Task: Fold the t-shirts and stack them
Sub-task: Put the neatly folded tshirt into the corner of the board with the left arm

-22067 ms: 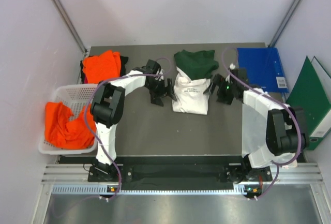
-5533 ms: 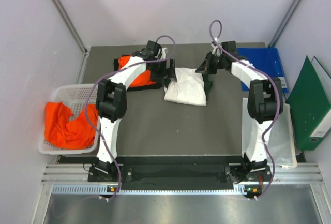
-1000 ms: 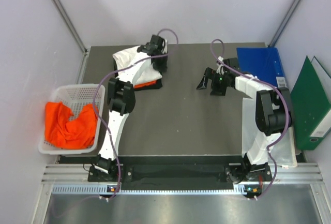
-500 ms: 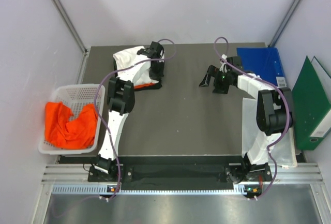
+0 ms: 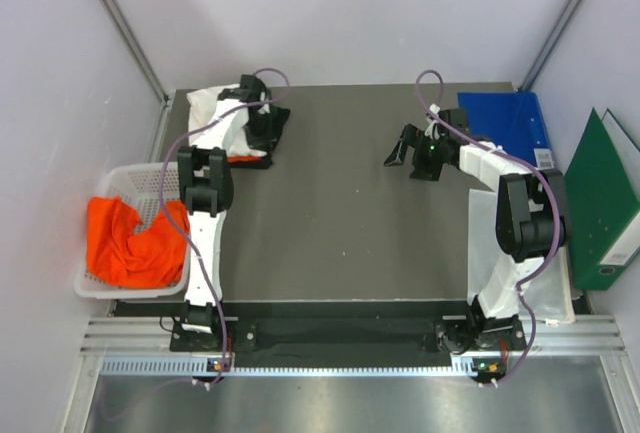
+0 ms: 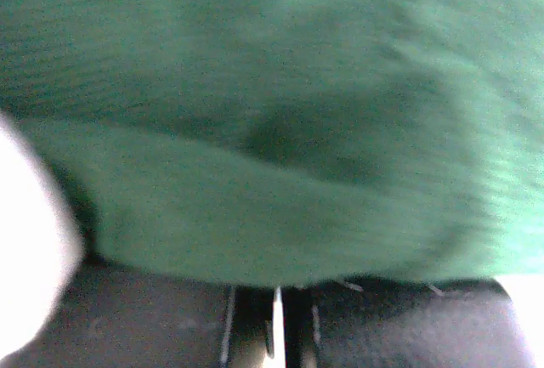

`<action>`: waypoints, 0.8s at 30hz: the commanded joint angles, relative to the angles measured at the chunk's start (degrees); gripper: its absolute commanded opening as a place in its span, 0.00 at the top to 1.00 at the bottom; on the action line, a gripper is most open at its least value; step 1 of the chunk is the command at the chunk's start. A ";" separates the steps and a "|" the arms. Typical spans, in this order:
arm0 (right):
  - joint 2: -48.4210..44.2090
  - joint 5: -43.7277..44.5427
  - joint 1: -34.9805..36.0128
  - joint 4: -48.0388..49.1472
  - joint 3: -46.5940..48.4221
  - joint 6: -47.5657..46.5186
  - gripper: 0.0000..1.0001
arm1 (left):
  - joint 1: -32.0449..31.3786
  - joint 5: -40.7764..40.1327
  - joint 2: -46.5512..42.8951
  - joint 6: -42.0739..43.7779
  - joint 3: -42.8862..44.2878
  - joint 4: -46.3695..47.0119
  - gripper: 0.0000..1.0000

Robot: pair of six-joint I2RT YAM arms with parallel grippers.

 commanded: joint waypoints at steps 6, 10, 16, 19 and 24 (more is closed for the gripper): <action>-0.03 -1.51 -0.34 1.66 2.75 0.60 0.00 | 14.62 -6.13 -3.13 -0.10 -1.72 2.08 1.00; 0.50 -1.60 -0.25 1.48 3.19 0.69 0.00 | 17.61 -6.13 -3.12 -0.36 -1.63 2.70 1.00; 0.58 -1.25 0.01 1.48 3.81 0.69 0.00 | 18.84 -4.99 -5.22 0.61 -2.33 4.63 1.00; 0.50 -0.98 0.10 1.22 4.60 0.69 0.00 | 18.32 -3.41 -9.87 0.35 -5.57 7.09 0.78; -1.00 1.83 0.10 -0.63 8.10 -1.32 0.00 | 14.37 -1.92 -21.12 0.78 -18.11 16.30 0.01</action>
